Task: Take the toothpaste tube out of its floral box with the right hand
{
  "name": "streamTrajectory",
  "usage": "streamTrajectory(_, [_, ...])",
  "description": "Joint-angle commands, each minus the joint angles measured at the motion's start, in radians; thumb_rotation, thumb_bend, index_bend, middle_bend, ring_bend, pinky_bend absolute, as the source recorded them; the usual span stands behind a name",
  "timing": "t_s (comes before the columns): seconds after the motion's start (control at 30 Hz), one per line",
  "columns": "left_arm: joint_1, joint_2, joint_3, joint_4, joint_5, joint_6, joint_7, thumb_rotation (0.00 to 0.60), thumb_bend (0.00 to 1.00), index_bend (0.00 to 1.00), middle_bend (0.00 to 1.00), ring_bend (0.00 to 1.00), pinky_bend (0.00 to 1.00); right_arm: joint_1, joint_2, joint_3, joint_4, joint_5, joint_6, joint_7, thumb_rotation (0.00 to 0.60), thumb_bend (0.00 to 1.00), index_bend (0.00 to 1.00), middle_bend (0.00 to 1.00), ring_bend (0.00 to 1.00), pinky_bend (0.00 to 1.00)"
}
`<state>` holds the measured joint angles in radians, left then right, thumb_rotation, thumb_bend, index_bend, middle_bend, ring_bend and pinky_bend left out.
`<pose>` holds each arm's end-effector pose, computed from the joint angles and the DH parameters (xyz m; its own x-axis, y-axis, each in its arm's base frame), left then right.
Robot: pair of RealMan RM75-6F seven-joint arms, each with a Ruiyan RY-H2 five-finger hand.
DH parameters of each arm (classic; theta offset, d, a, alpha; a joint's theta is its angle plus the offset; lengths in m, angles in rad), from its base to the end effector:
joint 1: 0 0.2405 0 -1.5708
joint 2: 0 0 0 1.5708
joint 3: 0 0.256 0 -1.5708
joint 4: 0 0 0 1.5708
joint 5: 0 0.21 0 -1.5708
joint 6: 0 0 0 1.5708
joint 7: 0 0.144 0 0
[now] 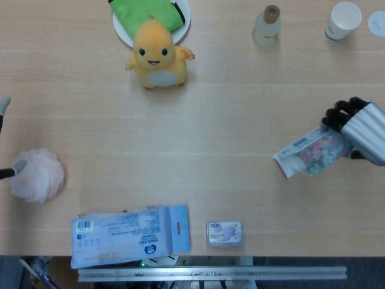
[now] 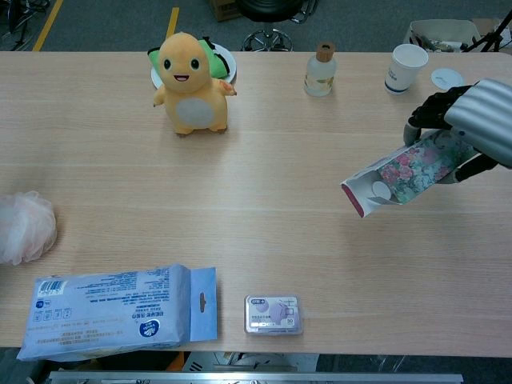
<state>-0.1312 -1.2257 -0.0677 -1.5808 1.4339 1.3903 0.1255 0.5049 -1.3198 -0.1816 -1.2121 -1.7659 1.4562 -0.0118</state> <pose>-0.3101 0.1982 0.1202 0.4318 0.0711 0.8992 0.9014 0.0026 -0.4331 -0.2680 -0.2600 0.0815 0.6470 0.0446 0.7612 -0.5828 -0.6148 0.5314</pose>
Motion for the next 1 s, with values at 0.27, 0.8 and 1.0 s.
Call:
streamTrajectory(0.27, [0.000, -0.009, 0.006, 0.008, -0.004, 0.003, -0.007, 0.600, 0.00, 0.00, 0.00, 0.00, 0.22, -0.046, 0.196, 0.036, -0.267, 0.077, -0.075, -0.214, 0.600, 0.02, 0.62, 0.58, 0.43, 0.61])
streamTrajectory(0.8, [0.002, -0.012, 0.013, 0.024, -0.013, 0.004, -0.026, 0.600, 0.00, 0.00, 0.00, 0.00, 0.22, 0.075, 0.436, 0.123, -0.763, 0.634, -0.444, -0.918, 0.600, 0.02, 0.63, 0.60, 0.45, 0.63])
streamTrajectory(1.0, [0.002, -0.015, 0.015, 0.031, -0.013, 0.005, -0.034, 0.600, 0.00, 0.00, 0.00, 0.00, 0.22, 0.186, 0.454, 0.146, -0.919, 0.983, -0.368, -1.235, 0.600, 0.03, 0.63, 0.60, 0.45, 0.63])
